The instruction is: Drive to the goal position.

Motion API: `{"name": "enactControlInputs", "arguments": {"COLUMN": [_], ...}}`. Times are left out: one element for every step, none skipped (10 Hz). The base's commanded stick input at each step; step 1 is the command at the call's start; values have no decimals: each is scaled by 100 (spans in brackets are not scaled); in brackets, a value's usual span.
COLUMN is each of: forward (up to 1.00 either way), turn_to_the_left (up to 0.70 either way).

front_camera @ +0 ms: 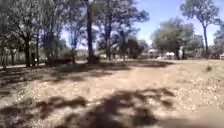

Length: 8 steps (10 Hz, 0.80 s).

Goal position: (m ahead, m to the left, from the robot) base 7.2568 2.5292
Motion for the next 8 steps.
{"name": "enactControlInputs", "arguments": {"forward": [70,70,70,70,70,70,70,70], "turn_to_the_left": [-14,0,0,0,0,-30,-35,-32]}}
